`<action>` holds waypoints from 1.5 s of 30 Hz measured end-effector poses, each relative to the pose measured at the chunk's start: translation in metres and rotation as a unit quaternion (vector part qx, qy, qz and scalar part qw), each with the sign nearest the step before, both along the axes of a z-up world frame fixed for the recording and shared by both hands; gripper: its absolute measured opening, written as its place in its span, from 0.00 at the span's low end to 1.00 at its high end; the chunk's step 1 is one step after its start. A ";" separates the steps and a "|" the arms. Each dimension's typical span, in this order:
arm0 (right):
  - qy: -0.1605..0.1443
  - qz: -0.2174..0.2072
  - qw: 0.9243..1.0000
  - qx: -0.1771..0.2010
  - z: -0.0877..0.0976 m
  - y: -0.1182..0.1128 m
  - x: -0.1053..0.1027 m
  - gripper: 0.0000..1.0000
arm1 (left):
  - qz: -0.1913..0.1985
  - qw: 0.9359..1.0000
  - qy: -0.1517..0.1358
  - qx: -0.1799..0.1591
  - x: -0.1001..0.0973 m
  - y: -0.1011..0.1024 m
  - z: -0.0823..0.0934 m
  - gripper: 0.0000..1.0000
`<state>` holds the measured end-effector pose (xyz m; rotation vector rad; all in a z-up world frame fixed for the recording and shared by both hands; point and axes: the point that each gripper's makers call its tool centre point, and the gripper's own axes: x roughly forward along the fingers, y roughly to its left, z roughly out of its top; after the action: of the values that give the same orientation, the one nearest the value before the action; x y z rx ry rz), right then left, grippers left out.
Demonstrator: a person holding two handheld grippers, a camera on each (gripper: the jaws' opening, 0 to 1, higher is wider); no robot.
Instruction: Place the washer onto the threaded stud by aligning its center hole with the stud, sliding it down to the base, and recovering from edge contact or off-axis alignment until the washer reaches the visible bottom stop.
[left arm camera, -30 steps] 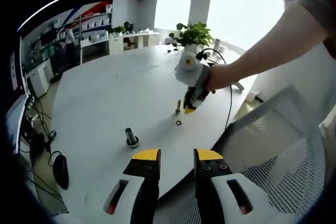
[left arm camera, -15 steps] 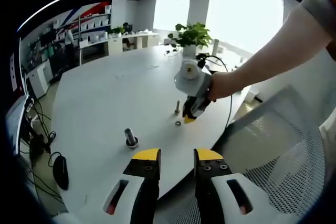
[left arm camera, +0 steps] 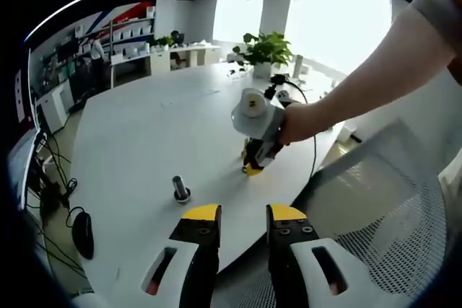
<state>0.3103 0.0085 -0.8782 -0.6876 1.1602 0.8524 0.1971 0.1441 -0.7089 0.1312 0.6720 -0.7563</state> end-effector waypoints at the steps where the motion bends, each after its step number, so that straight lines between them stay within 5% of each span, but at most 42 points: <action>1: 0.004 0.001 1.000 -0.001 -0.001 0.001 -0.001 0.17 | 0.000 1.000 0.000 0.000 0.000 0.000 0.000 0.23; 28: 0.037 0.026 0.998 -0.049 -0.003 -0.014 -0.010 0.18 | -0.002 1.000 0.000 -0.005 0.000 -0.002 0.001 0.23; 36: 0.030 0.083 0.993 -0.085 -0.002 -0.012 -0.012 0.16 | -0.004 1.000 -0.003 0.001 -0.001 -0.002 0.001 0.23; 45: 0.034 0.062 0.992 -0.107 -0.004 -0.012 -0.011 0.15 | -0.007 1.000 -0.003 0.003 -0.002 -0.002 0.000 0.23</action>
<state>0.2992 -0.0035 -0.8818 -0.9196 1.2919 0.8688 0.1954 0.1423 -0.7086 0.1440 0.6692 -0.7661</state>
